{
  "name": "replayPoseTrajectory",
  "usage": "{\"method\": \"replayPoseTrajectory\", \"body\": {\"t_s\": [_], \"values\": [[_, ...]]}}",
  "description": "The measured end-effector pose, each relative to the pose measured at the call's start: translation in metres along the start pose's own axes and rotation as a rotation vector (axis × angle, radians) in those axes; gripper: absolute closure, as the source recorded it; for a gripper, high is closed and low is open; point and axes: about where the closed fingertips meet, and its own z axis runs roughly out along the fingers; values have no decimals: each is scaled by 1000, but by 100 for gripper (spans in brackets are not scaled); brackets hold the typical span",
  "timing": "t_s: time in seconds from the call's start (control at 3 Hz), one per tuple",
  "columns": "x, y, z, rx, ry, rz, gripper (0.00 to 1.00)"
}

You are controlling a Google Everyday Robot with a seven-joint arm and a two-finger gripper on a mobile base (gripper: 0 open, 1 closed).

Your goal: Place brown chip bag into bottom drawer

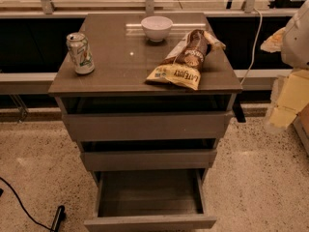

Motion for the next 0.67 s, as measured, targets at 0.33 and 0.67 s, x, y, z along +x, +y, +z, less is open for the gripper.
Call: {"method": "replayPoseTrajectory", "body": {"t_s": [0.33,0.67], "values": [[1,0,1,-1,0,-7,0],[6,2,3,-7,0,-34,0]]}}
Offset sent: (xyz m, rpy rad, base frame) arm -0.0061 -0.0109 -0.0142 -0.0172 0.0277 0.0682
